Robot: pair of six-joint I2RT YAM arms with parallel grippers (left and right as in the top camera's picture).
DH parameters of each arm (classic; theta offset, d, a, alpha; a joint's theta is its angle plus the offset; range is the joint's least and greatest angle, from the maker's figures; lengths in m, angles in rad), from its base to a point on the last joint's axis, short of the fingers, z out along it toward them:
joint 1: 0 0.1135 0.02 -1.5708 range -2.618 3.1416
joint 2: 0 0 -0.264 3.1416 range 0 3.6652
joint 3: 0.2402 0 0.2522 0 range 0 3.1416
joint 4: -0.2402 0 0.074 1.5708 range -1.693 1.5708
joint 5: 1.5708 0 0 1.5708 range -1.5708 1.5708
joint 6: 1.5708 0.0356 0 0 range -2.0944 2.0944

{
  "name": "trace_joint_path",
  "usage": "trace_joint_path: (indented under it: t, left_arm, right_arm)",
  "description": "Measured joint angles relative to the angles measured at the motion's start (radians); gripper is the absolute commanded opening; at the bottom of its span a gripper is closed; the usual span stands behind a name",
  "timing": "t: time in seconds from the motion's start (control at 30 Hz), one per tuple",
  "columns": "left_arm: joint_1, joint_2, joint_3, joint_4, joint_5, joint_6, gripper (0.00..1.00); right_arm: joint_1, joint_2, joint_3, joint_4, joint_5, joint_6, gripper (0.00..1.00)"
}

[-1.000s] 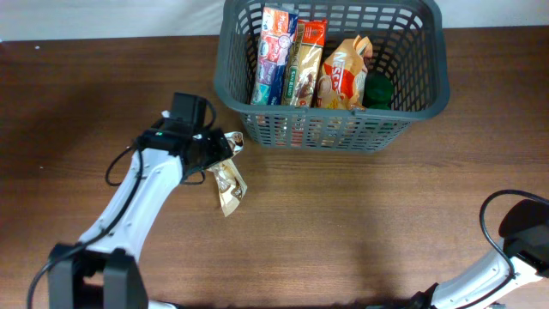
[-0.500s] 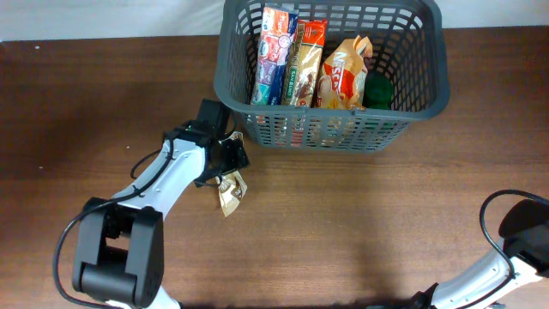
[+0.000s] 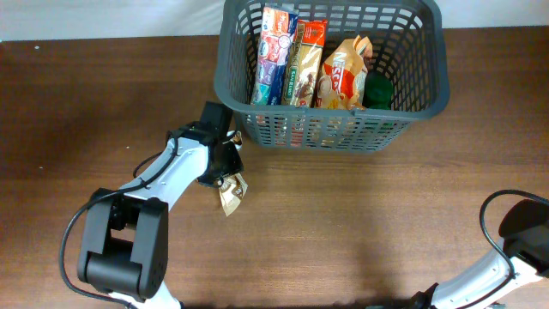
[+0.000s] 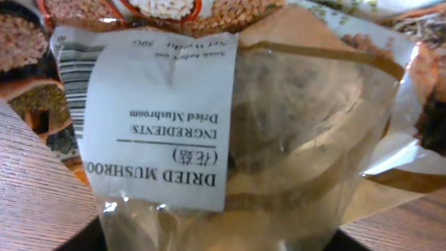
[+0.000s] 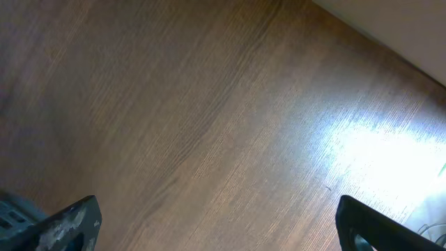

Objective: Pack container

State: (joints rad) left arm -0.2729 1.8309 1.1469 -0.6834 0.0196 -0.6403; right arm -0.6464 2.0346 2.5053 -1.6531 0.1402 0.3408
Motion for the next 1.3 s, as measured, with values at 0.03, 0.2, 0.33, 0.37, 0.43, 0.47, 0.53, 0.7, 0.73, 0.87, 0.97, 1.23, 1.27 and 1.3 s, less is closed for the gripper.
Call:
trace_joint_path:
  t: [0.03, 0.2, 0.33, 0.37, 0.43, 0.47, 0.53, 0.7, 0.73, 0.87, 0.97, 1.23, 1.27, 1.3]
  left_arm:
    - [0.000, 0.000, 0.000, 0.000, 0.000, -0.001, 0.08]
    - [0.000, 0.000, 0.000, 0.000, -0.001, 0.003, 0.02]
    - [0.000, 0.004, 0.000, 0.001, -0.001, 0.003, 0.02]
    - [0.000, 0.005, 0.000, 0.001, 0.000, 0.003, 0.02]
    - [0.000, 0.006, 0.000, 0.002, -0.001, 0.003, 0.02]
    - [0.000, 0.006, 0.000, 0.003, -0.001, 0.003, 0.02]
    - [0.003, 0.006, 0.000, 0.003, 0.000, 0.003, 0.02]
    - [0.045, -0.014, 0.000, 0.004, -0.019, 0.003, 0.02]
    - [0.061, -0.030, -0.001, 0.004, -0.028, 0.003, 0.02]
    - [0.139, -0.137, -0.002, 0.008, -0.055, 0.013, 0.02]
    - [0.200, -0.253, -0.002, 0.022, -0.068, 0.045, 0.02]
    - [0.249, -0.545, 0.010, 0.090, -0.080, 0.140, 0.02]
    - [0.246, -0.573, 0.018, 0.099, -0.079, 0.150, 0.02]
    - [0.242, -0.596, 0.030, 0.107, -0.079, 0.159, 0.02]
  right_arm:
    - [0.000, 0.000, 0.000, 0.000, 0.000, -0.001, 0.99]
    - [0.000, 0.000, 0.000, 0.000, 0.000, -0.001, 0.99]
    - [0.000, 0.000, 0.000, 0.000, 0.000, -0.001, 0.99]
    - [0.000, 0.000, 0.000, 0.000, 0.000, 0.000, 0.99]
    - [0.000, 0.000, 0.000, 0.000, 0.000, 0.000, 0.99]
    - [0.000, 0.000, 0.000, 0.000, 0.000, 0.000, 0.99]
    - [0.000, 0.000, 0.000, 0.000, 0.000, -0.001, 0.99]
    - [0.000, 0.000, 0.000, 0.000, 0.000, 0.000, 0.99]
    - [0.000, 0.000, 0.000, 0.000, 0.000, 0.000, 0.99]
    - [0.000, 0.000, 0.000, 0.000, 0.000, -0.001, 0.99]
    - [0.000, 0.000, 0.000, 0.000, 0.000, 0.000, 0.99]
    - [0.000, 0.000, 0.000, 0.000, 0.000, 0.000, 0.99]
    - [0.000, 0.000, 0.000, 0.000, 0.000, 0.000, 0.99]
    - [0.000, 0.000, 0.000, 0.000, 0.000, 0.000, 0.99]
